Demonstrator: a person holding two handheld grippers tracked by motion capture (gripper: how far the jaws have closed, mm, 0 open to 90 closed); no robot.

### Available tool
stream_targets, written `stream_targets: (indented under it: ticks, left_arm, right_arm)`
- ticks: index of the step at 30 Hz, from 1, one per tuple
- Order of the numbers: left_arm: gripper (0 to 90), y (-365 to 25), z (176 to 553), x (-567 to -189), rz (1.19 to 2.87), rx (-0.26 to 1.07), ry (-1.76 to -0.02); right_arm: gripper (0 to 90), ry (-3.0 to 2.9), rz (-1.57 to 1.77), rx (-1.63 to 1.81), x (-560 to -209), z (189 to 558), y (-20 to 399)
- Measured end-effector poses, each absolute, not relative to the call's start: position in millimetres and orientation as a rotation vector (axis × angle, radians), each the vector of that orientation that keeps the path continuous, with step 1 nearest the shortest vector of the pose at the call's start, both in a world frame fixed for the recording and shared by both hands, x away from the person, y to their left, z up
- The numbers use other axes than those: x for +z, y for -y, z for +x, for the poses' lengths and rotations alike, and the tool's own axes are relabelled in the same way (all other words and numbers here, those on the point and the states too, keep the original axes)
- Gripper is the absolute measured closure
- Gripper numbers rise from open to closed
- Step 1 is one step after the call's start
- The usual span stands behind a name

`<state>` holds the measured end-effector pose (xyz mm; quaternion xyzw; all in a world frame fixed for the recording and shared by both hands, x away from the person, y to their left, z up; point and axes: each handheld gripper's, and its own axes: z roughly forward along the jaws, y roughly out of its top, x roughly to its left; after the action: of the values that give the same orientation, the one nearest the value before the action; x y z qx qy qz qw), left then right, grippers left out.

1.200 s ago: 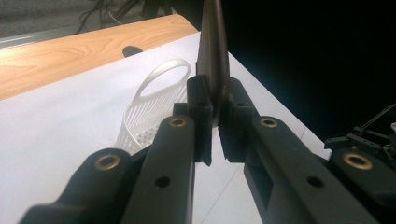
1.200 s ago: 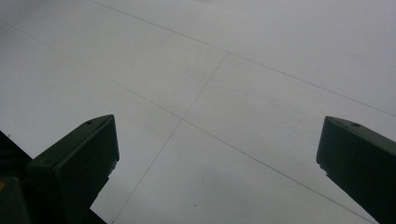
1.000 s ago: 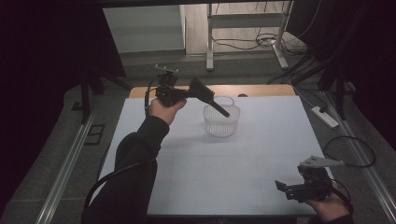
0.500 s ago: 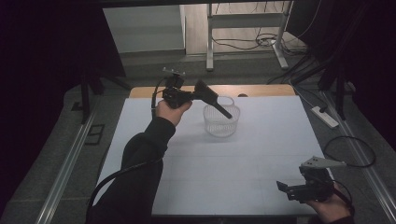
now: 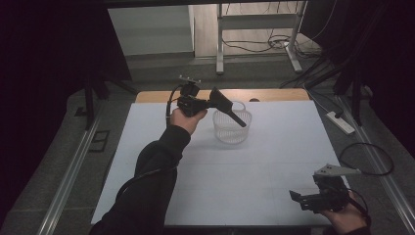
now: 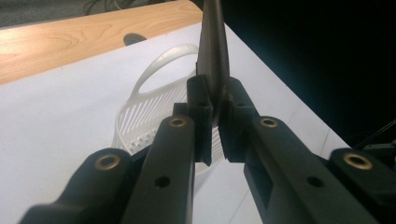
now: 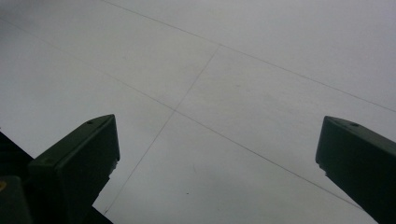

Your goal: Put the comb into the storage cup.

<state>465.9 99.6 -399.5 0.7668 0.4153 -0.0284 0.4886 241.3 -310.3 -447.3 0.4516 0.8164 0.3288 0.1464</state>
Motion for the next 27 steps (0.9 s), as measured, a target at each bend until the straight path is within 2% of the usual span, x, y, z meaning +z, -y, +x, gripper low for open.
stream_targets:
  ticks: [27]
  left_arm:
    - [83.4,-102,467,-438,1.796,-0.1,-1.062]
  right_arm:
    - [0.3,-2.366,1.298,0.933,-448,242,309]
